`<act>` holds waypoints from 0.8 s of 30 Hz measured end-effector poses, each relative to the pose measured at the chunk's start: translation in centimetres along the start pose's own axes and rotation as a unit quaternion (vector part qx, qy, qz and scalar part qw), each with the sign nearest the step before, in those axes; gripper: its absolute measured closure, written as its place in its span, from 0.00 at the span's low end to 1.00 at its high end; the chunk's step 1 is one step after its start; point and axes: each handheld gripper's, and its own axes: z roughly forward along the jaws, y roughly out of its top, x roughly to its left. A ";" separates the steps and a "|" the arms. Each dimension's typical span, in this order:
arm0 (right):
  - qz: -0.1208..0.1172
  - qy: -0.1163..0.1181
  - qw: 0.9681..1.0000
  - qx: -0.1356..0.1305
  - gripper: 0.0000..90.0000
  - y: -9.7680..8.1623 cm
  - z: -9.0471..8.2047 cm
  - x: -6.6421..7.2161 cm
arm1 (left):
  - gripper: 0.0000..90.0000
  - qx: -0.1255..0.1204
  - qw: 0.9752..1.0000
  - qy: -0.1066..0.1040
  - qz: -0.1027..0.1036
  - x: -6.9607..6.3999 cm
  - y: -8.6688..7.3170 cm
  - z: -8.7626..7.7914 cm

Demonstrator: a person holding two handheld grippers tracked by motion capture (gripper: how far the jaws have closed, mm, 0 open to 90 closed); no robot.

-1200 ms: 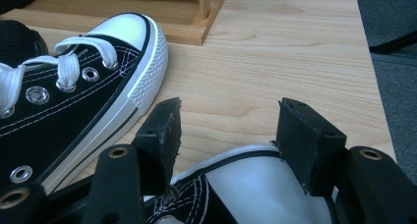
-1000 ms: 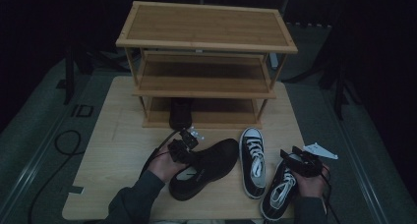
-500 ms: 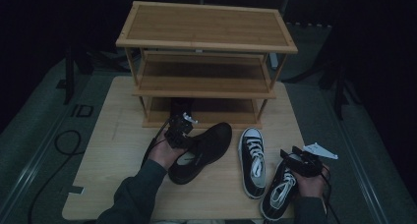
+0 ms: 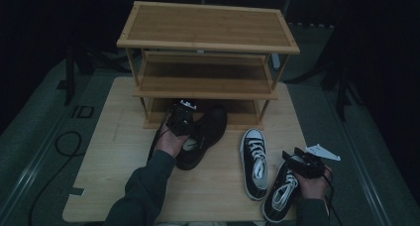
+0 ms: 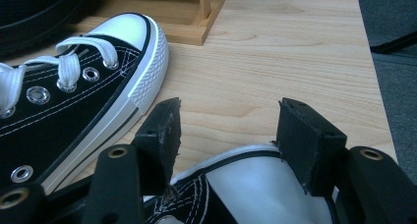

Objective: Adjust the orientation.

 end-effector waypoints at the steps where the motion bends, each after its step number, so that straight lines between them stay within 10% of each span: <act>1: 0.000 0.000 1.000 0.000 0.47 0.0 0.0 0.0 | 0.97 -0.002 1.000 0.004 -0.008 0.2 0.1 0.2; 15: 0.000 0.000 1.000 0.000 0.47 0.0 0.0 0.0 | 0.97 -0.034 0.997 0.032 -0.054 1.2 0.4 0.6; 24: 0.000 0.000 1.000 -0.001 0.47 0.0 0.0 0.0 | 0.82 -0.033 0.998 0.043 -0.043 1.0 0.3 1.3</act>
